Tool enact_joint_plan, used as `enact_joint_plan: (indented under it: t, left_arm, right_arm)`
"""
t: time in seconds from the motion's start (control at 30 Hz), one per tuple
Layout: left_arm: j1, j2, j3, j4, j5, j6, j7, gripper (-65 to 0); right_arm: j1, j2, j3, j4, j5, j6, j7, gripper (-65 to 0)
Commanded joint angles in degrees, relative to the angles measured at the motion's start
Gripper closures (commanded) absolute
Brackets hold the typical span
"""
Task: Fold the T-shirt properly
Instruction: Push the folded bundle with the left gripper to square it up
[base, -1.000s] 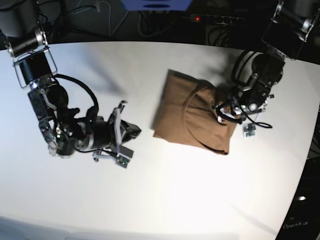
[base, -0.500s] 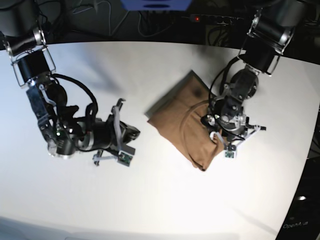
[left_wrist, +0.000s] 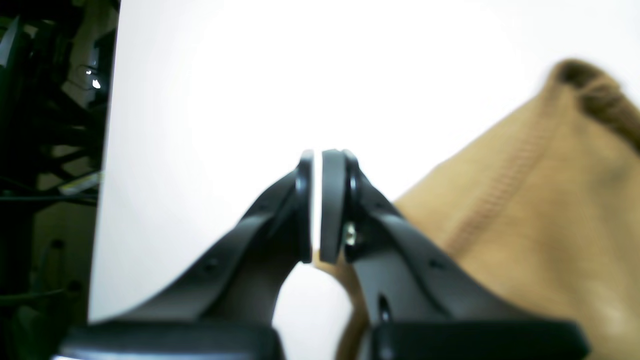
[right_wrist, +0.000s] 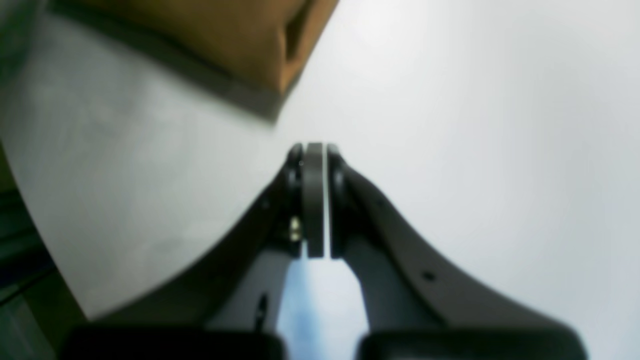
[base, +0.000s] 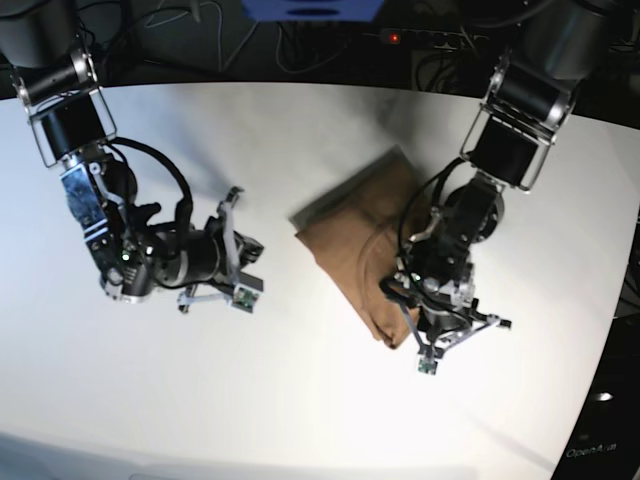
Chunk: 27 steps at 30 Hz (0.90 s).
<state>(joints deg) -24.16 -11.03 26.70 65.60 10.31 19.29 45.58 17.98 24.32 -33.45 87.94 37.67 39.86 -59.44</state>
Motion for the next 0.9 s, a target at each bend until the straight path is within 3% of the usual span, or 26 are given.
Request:
enact_joint_plan:
  t: [0.0, 0.1, 0.17, 0.23, 0.43, 0.53, 0.87]
  left_arm:
    - [-2.52, 0.61, -0.19, 0.73, 0.9, 0.36, -0.09, -2.4]
    - [-2.78, 0.26, -0.19, 2.4, 0.9, 0.18, 5.01, -2.4]
    - [-2.61, -0.53, -0.46, 5.65, 0.9, -2.01, 8.97, -2.4]
    - [-1.55, -3.61, -0.54, 10.92, 0.64, -5.18, 11.87, -2.4]
    - [6.36, -8.8, -4.85, 27.36, 0.82, -8.61, 19.78, -2.4]
    - [10.4, -9.15, -7.23, 28.68, 0.82, -10.89, 19.69, -2.4]
    - [13.48, -8.89, -8.37, 20.59, 0.64, -11.07, 14.07, -2.4]
  right_arm:
    - [1.14, 0.78, 0.7, 0.89, 0.35, 0.14, 0.76, -0.6]
    - [1.14, 1.05, 0.62, 0.98, 0.35, 0.14, 1.02, -0.6]
    - [1.14, 1.13, 0.62, 0.98, 0.35, 0.14, 1.11, -0.6]
    - [1.06, 1.05, 0.7, 0.98, 0.35, 0.14, 1.11, -0.6]
    - [0.97, -0.01, 0.7, 0.98, 0.35, 0.14, 1.2, -0.6]
    - [0.7, -0.45, 0.7, 0.98, 0.35, 0.14, 1.2, -0.6]
    - [-0.61, 0.17, 0.79, 0.98, 0.35, 0.14, 1.11, -0.6]
